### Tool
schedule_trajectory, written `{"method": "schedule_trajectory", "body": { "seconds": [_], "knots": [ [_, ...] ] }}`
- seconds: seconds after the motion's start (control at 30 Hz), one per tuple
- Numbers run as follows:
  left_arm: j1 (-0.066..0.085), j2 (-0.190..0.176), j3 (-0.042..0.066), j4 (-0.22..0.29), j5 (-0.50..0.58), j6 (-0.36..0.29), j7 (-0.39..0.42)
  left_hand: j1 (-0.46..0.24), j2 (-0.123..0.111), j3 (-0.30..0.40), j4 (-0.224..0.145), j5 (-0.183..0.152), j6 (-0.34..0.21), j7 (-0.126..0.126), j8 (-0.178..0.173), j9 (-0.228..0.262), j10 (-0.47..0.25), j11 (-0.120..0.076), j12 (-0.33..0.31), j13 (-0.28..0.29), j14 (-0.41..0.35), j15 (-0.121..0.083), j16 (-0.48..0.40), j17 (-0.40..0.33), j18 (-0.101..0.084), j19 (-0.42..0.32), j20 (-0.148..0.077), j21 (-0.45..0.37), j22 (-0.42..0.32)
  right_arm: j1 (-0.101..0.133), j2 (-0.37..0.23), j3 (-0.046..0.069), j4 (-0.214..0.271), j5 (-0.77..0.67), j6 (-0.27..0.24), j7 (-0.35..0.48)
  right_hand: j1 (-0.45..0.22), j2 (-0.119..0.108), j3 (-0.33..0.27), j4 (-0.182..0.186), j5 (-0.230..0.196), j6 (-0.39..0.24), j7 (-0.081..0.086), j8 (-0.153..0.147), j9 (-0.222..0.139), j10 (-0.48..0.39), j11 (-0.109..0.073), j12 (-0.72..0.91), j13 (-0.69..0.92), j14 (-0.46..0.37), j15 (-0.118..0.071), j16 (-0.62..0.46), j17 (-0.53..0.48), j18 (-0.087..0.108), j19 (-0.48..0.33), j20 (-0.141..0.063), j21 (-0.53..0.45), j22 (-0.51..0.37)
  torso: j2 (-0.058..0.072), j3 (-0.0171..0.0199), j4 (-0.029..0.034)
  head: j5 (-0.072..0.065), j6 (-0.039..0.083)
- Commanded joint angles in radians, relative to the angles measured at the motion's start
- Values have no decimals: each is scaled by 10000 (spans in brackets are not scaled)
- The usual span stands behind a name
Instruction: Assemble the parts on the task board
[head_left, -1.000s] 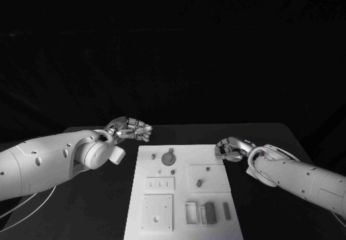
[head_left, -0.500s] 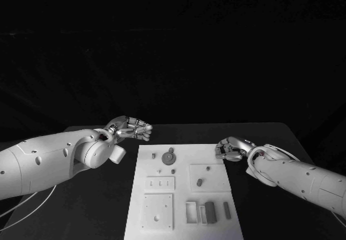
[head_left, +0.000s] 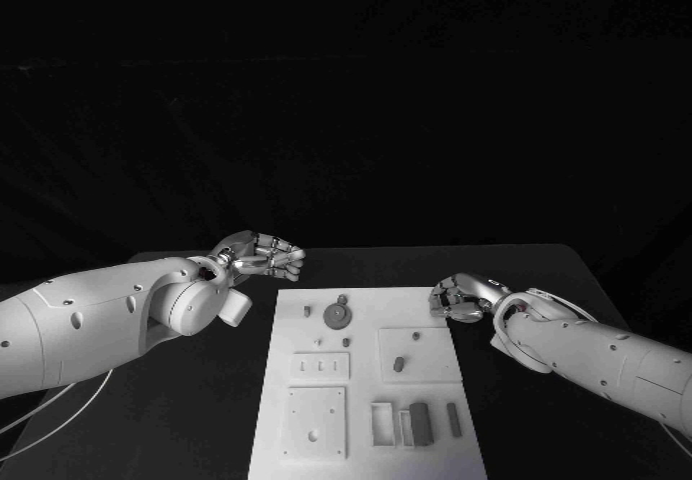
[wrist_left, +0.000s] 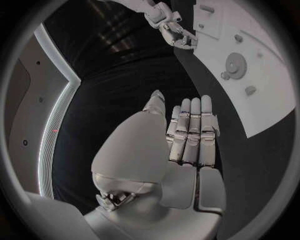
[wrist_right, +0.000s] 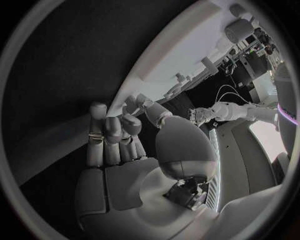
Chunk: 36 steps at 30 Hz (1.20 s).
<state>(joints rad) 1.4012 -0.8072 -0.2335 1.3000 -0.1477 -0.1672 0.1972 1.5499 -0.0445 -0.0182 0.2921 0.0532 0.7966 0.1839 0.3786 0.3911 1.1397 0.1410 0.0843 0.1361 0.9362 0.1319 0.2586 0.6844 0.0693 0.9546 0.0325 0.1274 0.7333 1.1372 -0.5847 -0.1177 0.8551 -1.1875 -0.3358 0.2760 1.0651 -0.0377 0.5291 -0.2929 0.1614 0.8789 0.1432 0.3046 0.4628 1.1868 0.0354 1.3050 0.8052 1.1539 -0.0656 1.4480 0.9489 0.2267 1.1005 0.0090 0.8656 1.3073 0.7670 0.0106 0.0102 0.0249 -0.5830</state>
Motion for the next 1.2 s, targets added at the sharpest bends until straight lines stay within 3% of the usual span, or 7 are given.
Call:
{"method": "schedule_trajectory", "body": {
  "seconds": [0.03, 0.2, 0.8, 1.0, 1.2],
  "knots": [
    [14, 0, 12, 33, -33, 52, 83, 24, 5, -68, -6, 11, -5, 56, -57, -15, -24, 21, -58, 14, -22, 35, -35, 11, 141, -7, 21, -2, 13, -18, 10, 0, -3, -183, -109, -39, 169, 74, 113, -5, 79, 39, -24, 2, 28, 21, -74, 54, 15, -4, -96, 72, 0, 351, -39, -93, 51, 210, 4, 1, 6, -3, -6],
    [14, -7, 12, 39, -46, 47, 83, 33, 7, -65, -8, 11, -5, 56, -58, -15, -23, 20, -58, 16, -22, 34, -36, 12, 142, -7, 21, -3, 14, -23, 22, 0, 8, -211, -205, -48, 467, 56, 323, -2, -33, 74, -26, 3, 63, 31, -75, 48, 22, -15, -95, 81, 1, 351, -68, -88, 68, 211, 4, 7, -1, -2, -16],
    [17, -28, 12, 57, -190, -109, -138, 6, 84, -44, 5, 10, 59, 39, -40, -4, 24, 3, -44, 50, 75, 11, -9, 60, 155, 68, 5, 30, 46, -23, 30, 0, 78, -255, -423, -26, 435, 45, 399, 9, -52, 260, -82, 81, 136, 50, -126, 39, 29, -7, -129, 100, 2, 351, -60, -56, 111, 212, -2, -3, 5, -10, -35],
    [19, -25, 12, 36, -483, -239, -349, -284, 119, -19, 10, 5, 237, -34, -2, 17, 201, -79, 9, 147, 573, -208, 224, 305, 200, 504, -179, 277, 227, -23, 9, 1, 205, -256, -505, -111, 376, 10, 394, 13, -55, 335, -112, 110, 169, 63, -154, 33, 30, 4, -155, 105, -3, 351, -46, -54, 130, 208, -4, -6, 8, -18, -32],
    [24, -22, 14, 32, -799, -275, -610, -870, 136, 139, 13, 2, 680, -212, 100, 63, 806, -367, 239, 432, 1155, -511, 491, 764, 185, 980, -491, 640, 586, -21, -5, 2, 322, -324, -598, -214, 305, -13, 377, 15, -141, 497, -166, 188, 224, 72, -204, 22, 29, 20, -187, 108, -9, 351, -25, -57, 148, 204, -2, -5, 9, -17, -25]
  ]
}}
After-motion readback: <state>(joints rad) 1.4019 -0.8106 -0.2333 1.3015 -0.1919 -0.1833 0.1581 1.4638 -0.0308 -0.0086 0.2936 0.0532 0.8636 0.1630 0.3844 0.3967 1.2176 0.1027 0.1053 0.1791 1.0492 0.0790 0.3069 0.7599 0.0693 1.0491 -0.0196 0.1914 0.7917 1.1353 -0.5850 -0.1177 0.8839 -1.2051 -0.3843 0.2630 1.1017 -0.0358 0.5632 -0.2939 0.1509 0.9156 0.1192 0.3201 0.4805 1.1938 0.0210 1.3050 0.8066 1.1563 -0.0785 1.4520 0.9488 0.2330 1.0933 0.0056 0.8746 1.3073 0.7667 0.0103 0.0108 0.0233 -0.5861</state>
